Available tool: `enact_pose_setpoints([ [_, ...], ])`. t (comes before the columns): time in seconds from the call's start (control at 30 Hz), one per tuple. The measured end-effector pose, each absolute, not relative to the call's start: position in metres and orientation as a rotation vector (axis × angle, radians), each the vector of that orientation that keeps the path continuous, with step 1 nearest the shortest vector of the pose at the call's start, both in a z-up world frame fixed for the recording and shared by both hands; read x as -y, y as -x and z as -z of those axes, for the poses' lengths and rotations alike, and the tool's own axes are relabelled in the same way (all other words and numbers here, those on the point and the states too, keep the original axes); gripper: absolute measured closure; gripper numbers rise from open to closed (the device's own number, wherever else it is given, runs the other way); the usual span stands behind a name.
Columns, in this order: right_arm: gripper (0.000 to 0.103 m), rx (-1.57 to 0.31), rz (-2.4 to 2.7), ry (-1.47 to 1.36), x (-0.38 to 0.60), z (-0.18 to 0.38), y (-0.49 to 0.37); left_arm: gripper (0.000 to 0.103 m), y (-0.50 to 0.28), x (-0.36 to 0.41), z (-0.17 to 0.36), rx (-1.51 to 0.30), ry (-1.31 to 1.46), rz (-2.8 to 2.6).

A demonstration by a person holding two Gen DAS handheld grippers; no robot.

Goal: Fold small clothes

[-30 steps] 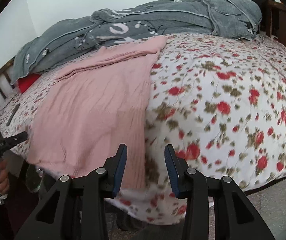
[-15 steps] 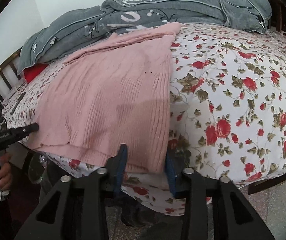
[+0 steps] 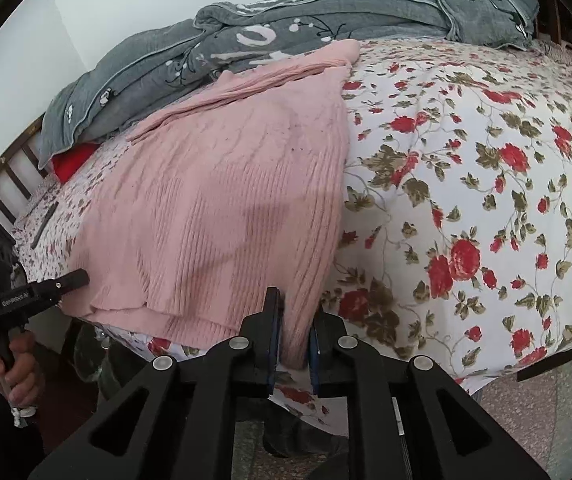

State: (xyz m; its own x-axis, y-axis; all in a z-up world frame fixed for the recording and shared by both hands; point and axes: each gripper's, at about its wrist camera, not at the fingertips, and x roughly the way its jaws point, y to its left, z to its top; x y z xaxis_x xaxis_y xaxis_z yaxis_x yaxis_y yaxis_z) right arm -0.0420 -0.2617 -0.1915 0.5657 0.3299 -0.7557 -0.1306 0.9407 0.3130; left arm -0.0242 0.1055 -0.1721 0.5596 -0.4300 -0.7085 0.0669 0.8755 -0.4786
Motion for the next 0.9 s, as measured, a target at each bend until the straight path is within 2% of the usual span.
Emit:
enact_pose_setpoints([
  [0.17,0.089,-0.870,-0.247,-0.294,0.274,0.190,0.048,0.086,0.026,-0.108,0.174,-0.936,0.442,0.302],
  [0.33,0.089,-0.891,-0.251,-0.342,0.276,0.193,0.043,0.078,0.026,-0.104,0.181,-0.949,0.470,0.316],
  [0.57,0.090,-0.929,-0.260,-0.276,0.273,0.191,0.044,0.078,0.047,-0.103,0.166,-0.869,0.429,0.362],
  [0.9,0.089,-0.943,-0.268,-0.270,0.266,0.193,0.042,0.077,0.015,-0.096,0.182,-0.910,0.484,0.289],
])
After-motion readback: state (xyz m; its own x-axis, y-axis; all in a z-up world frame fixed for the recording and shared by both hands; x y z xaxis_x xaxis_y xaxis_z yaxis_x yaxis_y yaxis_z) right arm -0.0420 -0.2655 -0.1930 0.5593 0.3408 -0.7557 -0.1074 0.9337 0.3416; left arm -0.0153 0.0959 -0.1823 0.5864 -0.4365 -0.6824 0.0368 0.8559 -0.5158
